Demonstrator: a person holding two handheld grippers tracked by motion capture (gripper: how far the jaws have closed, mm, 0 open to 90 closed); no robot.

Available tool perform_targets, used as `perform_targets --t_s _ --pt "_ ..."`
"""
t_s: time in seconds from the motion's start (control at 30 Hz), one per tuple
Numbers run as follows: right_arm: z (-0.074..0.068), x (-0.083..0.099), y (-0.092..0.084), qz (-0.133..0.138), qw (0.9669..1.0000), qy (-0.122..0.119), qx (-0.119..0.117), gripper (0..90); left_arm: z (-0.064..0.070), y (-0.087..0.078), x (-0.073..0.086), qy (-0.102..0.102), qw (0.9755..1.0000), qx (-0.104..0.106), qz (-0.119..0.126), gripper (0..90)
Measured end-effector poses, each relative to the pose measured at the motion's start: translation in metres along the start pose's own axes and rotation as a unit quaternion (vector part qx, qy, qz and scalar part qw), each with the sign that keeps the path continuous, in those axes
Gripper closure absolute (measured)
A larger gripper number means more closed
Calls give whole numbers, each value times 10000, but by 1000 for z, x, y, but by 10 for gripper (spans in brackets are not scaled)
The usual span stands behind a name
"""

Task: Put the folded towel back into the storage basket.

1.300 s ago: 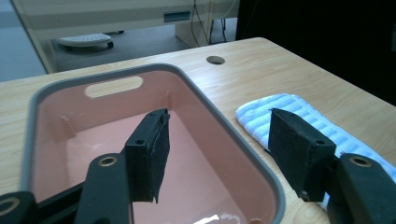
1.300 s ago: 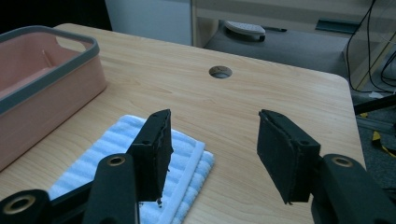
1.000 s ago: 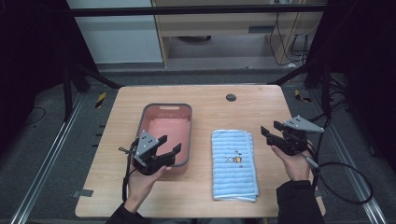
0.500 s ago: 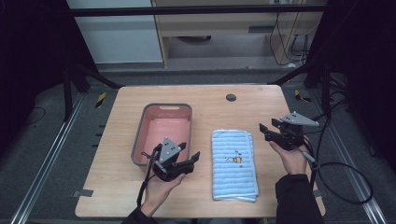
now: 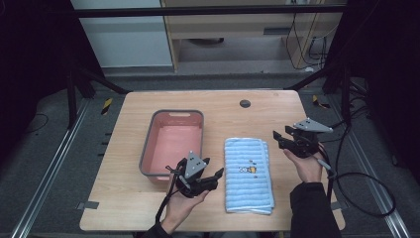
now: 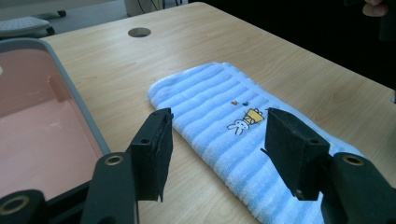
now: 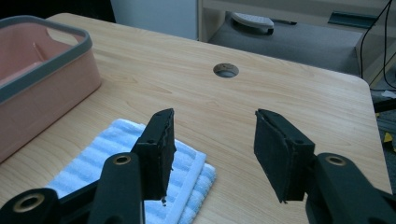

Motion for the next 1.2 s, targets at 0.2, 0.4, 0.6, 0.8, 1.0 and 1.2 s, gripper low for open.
perform_targets --t_s 0.2,0.4,0.6,0.8,1.0,1.2 --pt "0 8 12 -141 9999 1 -31 484 9 7 9 54 9999 48 -123 427" --pt "0 15 21 -213 9997 43 -78 513 20 15 20 141 9994 102 -315 432" --pt "-1 24 30 -329 9994 75 -107 513 28 23 31 124 9988 134 -451 444" --pt "-2 36 40 -461 9988 102 -133 501 28 31 45 64 9979 111 -634 461" --pt "-3 48 50 -614 9979 106 -185 494 29 38 56 117 9966 71 -809 466" --pt "-2 61 57 -812 9964 155 -172 491 31 45 65 89 9956 62 -935 480"
Point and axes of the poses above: each handheld gripper's, and its own axes: y roughly forward along the jaws, x roughly out of its underside, z roughly to its right, the point moved 10 cm from there along y, roughly forward along the jaws, and after that the axes turned 6 degrees about -x, right-handed, at the moved point
